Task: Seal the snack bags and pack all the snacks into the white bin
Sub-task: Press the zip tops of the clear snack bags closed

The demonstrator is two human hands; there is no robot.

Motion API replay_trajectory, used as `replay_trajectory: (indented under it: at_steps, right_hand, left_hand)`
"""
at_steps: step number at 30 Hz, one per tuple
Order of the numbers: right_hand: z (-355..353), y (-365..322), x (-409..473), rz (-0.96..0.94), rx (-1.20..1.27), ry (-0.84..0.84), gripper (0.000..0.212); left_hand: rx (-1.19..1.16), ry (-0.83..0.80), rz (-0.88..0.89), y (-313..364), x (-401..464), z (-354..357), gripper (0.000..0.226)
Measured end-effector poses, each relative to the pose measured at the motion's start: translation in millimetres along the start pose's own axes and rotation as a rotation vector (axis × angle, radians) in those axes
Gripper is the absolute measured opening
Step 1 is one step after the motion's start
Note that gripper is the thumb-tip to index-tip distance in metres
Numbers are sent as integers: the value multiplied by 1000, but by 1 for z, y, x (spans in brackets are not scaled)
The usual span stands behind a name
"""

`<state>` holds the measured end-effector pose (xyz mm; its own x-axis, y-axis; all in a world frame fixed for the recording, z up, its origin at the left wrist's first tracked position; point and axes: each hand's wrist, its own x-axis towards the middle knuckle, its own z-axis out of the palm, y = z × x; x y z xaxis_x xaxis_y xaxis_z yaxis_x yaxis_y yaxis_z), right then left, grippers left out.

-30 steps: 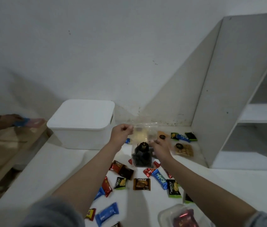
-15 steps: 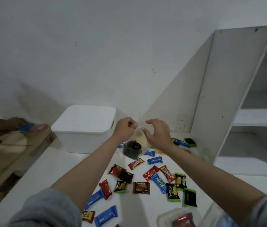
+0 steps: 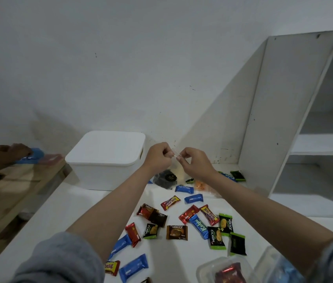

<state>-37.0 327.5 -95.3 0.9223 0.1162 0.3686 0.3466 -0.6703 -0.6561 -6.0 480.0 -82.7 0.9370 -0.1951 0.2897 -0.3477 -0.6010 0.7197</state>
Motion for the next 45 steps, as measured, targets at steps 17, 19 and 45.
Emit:
replay_trajectory:
  at_steps: [17, 19, 45]
  right_hand:
    - [-3, 1, 3, -10, -45, -6, 6]
    - [-3, -1, 3, -9, -55, -5, 10]
    - [4, -4, 14, -67, -75, -31, 9]
  left_hand:
    - [-235, -102, -9, -4, -8, -13, 6]
    - [-219, -102, -1, -4, -8, -13, 5]
    - [-242, -29, -24, -9, -11, -10, 18]
